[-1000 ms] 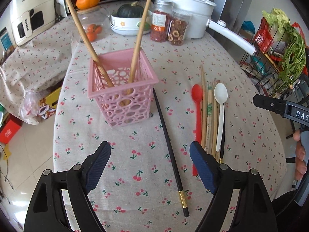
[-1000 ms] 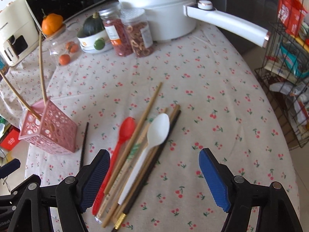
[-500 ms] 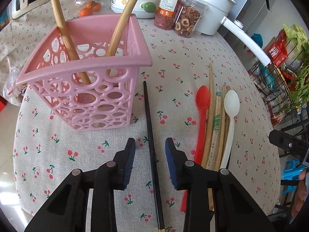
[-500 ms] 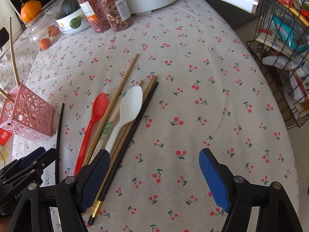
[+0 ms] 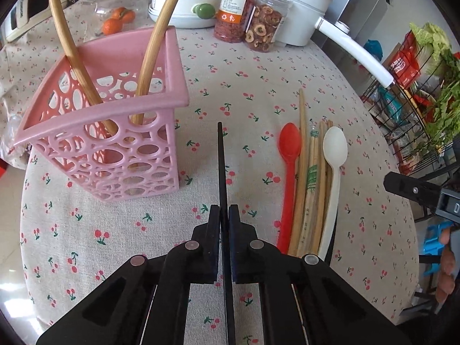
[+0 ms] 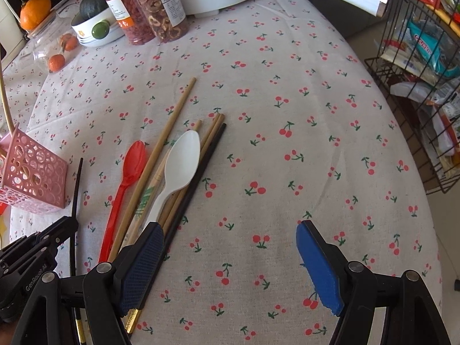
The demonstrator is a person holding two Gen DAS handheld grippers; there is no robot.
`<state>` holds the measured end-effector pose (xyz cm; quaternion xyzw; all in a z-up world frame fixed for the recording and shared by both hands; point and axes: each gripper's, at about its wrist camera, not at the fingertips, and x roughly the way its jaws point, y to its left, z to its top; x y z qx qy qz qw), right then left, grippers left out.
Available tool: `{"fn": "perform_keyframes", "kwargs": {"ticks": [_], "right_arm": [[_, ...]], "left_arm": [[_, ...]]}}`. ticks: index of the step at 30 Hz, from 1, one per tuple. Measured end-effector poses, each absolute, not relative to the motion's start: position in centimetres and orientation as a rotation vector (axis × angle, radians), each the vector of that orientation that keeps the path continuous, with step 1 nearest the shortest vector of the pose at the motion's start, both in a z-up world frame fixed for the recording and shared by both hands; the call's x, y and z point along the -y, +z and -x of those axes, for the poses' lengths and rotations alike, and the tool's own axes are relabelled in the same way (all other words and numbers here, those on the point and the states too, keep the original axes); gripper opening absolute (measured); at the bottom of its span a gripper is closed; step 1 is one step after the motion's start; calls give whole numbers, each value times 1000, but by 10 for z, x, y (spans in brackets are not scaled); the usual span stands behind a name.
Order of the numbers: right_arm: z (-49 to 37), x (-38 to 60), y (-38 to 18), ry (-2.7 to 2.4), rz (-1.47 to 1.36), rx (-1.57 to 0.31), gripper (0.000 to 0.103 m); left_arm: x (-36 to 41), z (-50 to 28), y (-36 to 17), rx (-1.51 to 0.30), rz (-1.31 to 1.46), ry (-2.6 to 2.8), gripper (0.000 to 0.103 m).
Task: Organize utensils
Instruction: 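Lift the black chopstick with the left gripper while the right gripper grasps the white spoon, then drop the black chopstick into the basket with the left gripper while the right gripper lifts the white spoon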
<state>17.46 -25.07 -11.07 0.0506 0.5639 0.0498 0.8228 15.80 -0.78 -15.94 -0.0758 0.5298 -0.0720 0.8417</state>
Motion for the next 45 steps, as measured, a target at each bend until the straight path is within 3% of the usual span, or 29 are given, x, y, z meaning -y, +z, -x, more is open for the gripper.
{"fn": "perform_keyframes", "kwargs": {"ticks": [15,18,23,30,35,45], "right_arm": [[-200,242,-119,89,-191,-1204,79],[-208,235,-122,86,-193,-1203,72],[-222,228,-133,89,-215,-1216,51],[-240,230,-151,124,-257,-1215,33],[-242,234,-161,141,-297,-1218,8],[-220,235,-121,185,-272,-1098,3]], "left_arm": [[-5,-98,-72,-943,137,-313,5],[-12,-90,-61,-914,135,-321,5],[-27,-85,-51,-894,152,-325,5],[-39,-86,-50,-897,170,-320,5],[-45,-86,-44,-881,176,-321,5],[-45,-66,-10,-770,132,-335,5]]}}
